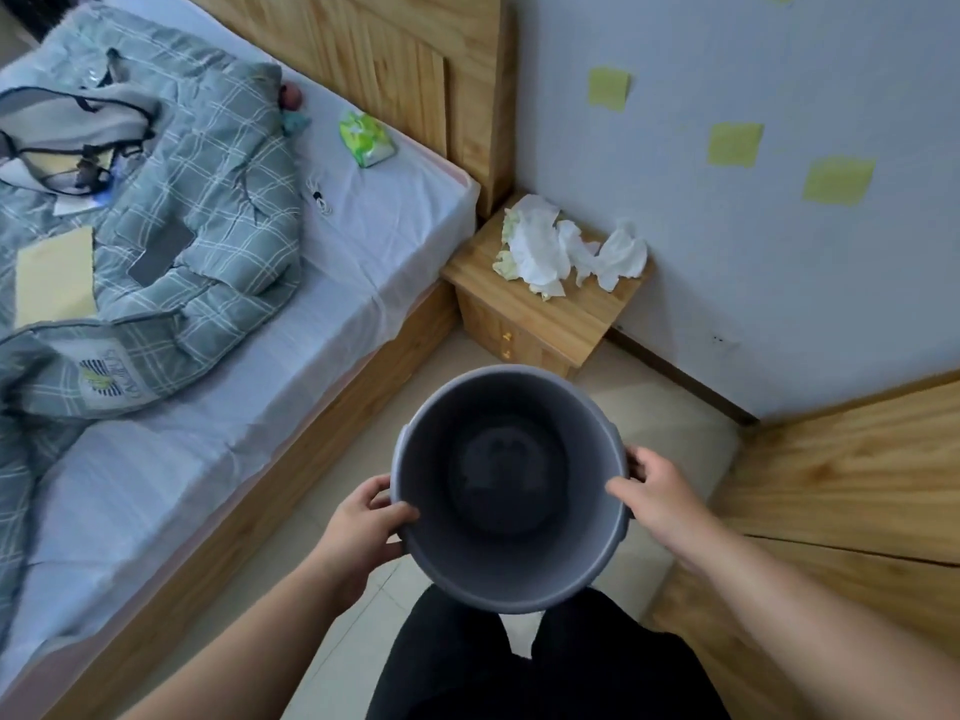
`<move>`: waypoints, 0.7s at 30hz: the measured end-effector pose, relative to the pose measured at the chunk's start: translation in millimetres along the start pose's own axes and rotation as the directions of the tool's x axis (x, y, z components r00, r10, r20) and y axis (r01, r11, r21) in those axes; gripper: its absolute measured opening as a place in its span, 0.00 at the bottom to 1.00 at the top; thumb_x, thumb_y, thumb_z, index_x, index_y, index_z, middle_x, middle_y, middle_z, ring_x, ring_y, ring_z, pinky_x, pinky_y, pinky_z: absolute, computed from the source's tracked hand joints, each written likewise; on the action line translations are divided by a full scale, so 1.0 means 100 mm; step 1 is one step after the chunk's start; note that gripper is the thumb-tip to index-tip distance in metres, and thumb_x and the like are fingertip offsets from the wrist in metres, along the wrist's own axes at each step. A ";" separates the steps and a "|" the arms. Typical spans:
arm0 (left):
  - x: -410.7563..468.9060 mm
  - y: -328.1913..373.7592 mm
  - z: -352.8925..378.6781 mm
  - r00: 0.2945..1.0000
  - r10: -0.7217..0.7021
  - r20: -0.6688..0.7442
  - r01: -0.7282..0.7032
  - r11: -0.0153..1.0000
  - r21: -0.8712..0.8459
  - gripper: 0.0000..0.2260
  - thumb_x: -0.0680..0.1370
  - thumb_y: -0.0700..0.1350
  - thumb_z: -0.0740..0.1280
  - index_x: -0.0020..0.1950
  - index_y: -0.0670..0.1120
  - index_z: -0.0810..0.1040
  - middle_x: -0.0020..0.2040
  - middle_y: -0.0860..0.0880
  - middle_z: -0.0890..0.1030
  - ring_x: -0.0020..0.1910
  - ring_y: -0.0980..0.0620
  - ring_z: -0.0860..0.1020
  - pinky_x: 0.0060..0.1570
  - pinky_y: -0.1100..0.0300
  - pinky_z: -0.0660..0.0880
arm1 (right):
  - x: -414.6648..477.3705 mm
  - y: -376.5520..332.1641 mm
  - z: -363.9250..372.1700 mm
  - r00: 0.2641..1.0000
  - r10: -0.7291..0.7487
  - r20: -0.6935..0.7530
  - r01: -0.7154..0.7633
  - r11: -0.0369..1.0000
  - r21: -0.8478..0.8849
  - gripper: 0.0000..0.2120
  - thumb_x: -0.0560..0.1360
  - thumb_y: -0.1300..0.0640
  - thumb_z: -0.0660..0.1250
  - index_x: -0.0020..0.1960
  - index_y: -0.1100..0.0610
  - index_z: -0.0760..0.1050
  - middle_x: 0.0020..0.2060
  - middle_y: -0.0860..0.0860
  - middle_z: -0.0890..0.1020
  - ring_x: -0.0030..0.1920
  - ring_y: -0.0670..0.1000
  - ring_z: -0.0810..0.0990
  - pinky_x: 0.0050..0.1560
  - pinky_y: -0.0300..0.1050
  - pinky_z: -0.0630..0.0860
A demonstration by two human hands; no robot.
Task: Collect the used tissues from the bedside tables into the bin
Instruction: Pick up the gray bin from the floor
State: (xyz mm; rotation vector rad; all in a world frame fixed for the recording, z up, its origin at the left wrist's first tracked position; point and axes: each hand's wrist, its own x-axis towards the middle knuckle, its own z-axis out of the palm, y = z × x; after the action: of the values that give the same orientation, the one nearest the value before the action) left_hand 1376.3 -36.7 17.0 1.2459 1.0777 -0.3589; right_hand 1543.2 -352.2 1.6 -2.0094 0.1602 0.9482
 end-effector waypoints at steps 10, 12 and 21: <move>1.27 0.47 -0.02 0.996 -0.069 -0.062 0.062 0.992 -0.110 0.15 0.78 0.32 0.71 0.60 0.49 0.81 0.51 0.48 0.89 0.48 0.47 0.88 0.37 0.56 0.85 | 1.49 -0.58 0.20 1.000 0.023 -0.014 -0.024 0.998 -0.064 0.20 0.66 0.50 0.70 0.58 0.43 0.77 0.52 0.42 0.85 0.52 0.47 0.85 0.48 0.49 0.82; 1.71 0.44 -0.06 0.995 -0.083 -0.063 0.076 0.992 -0.101 0.16 0.78 0.33 0.71 0.61 0.49 0.81 0.53 0.47 0.89 0.51 0.45 0.87 0.37 0.56 0.85 | 1.89 -0.53 0.34 1.000 0.024 -0.015 -0.025 0.995 -0.095 0.18 0.69 0.54 0.71 0.58 0.46 0.78 0.51 0.45 0.86 0.50 0.50 0.85 0.49 0.53 0.83; 4.13 -0.37 0.01 0.988 -0.141 -0.069 0.138 0.989 -0.048 0.17 0.79 0.34 0.71 0.65 0.47 0.76 0.56 0.46 0.85 0.50 0.46 0.86 0.36 0.58 0.85 | 3.90 0.49 1.14 0.991 0.129 -0.026 -0.131 0.986 -0.102 0.10 0.73 0.65 0.70 0.47 0.50 0.78 0.46 0.52 0.86 0.47 0.56 0.86 0.46 0.55 0.85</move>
State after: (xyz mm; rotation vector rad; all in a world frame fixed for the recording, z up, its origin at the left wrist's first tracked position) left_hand 1553.4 79.6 -339.7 1.1552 1.2326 -0.3978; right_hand 1730.7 -204.2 -330.7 -2.1249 0.2601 1.0381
